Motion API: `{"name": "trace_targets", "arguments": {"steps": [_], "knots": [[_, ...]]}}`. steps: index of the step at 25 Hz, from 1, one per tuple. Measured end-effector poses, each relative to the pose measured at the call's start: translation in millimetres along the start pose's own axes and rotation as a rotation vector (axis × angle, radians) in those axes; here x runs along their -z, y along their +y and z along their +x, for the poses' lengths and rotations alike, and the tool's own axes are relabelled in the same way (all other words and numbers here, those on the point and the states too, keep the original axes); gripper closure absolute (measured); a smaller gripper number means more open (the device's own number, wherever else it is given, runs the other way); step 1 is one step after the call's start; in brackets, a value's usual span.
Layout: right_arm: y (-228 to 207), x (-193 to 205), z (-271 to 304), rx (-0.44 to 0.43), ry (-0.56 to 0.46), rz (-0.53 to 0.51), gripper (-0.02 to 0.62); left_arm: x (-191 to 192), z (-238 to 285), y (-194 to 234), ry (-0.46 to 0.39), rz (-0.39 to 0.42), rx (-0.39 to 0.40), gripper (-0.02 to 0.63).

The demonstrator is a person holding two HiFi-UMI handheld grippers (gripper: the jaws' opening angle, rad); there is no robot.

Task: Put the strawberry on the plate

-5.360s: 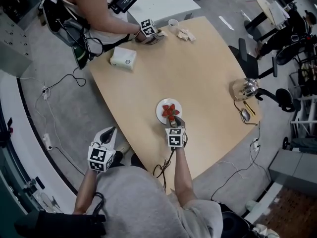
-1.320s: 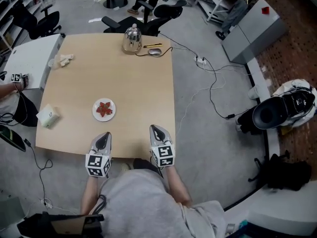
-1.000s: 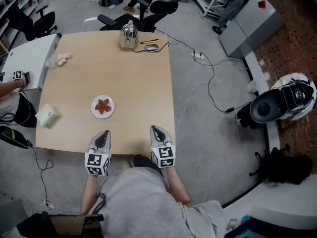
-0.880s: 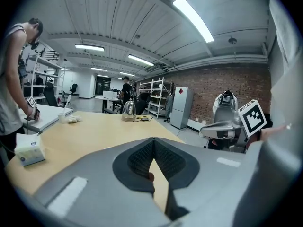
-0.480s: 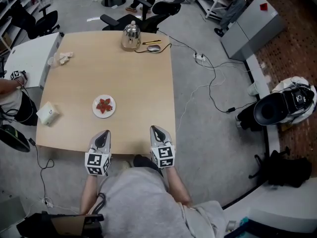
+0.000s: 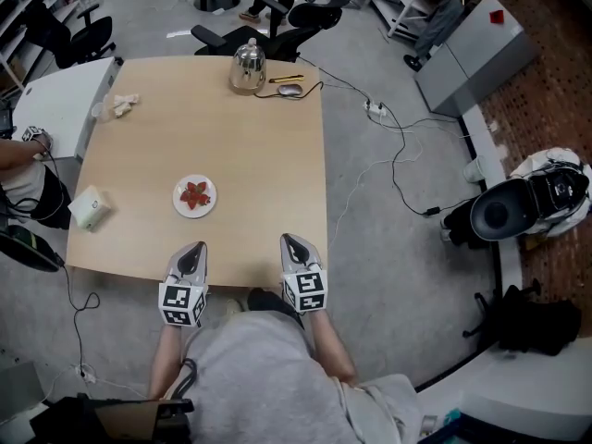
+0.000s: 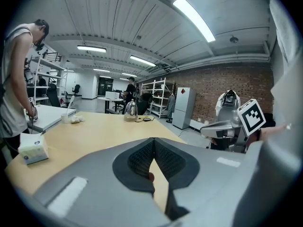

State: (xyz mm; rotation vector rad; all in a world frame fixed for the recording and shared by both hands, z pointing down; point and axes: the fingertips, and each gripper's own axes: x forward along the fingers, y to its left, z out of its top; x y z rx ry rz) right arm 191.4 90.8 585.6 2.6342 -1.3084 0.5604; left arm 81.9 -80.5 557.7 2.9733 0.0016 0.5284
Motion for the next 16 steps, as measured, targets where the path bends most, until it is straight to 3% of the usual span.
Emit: {"name": "trace_targets", "arguments": {"steps": [16], "knots": [[1.2,3.8,4.7,-0.022,0.011,-0.015,0.589,4.9,-2.3,-0.6,-0.006,-0.016,-0.019,0.586]]}}
